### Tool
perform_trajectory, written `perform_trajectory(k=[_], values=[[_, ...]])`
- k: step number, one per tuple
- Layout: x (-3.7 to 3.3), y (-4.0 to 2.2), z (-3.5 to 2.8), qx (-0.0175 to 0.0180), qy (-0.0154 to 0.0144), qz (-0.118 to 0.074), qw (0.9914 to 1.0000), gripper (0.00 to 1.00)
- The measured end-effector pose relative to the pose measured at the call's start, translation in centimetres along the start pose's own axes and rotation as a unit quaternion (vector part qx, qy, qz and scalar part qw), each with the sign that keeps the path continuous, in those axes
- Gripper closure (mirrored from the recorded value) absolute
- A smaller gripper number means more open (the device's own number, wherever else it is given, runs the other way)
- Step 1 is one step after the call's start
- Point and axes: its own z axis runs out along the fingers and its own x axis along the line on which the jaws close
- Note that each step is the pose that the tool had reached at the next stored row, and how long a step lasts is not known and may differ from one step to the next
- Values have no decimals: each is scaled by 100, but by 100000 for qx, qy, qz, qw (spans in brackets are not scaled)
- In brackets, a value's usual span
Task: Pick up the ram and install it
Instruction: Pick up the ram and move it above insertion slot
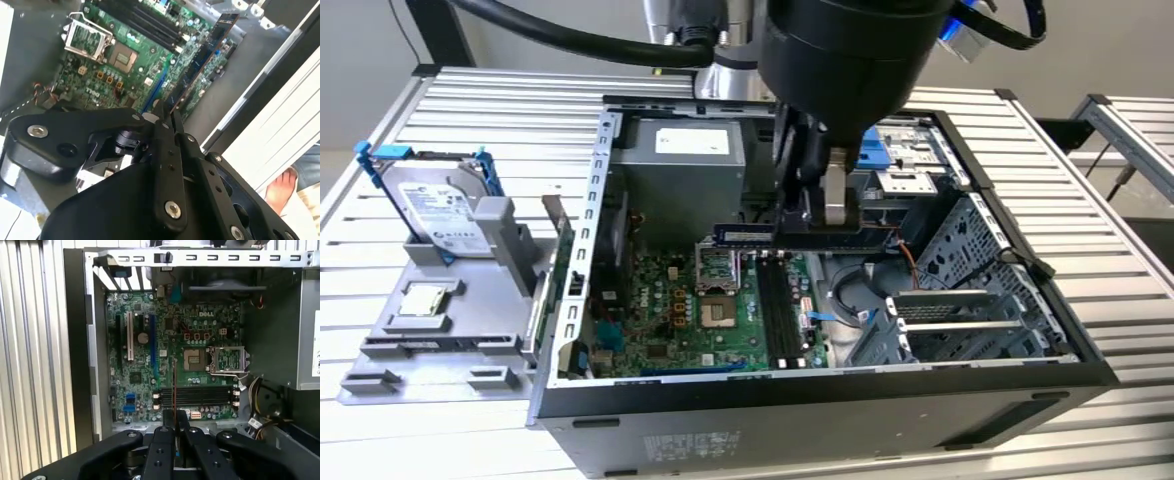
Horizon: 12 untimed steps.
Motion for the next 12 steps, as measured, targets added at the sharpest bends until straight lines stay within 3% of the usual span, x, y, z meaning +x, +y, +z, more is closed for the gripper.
perform_trajectory(k=[7, 12], values=[[-13, -281, 2, 0, -4, -8, 100000, 100], [-20, -388, 2, -1, -1, -8, 100000, 100]])
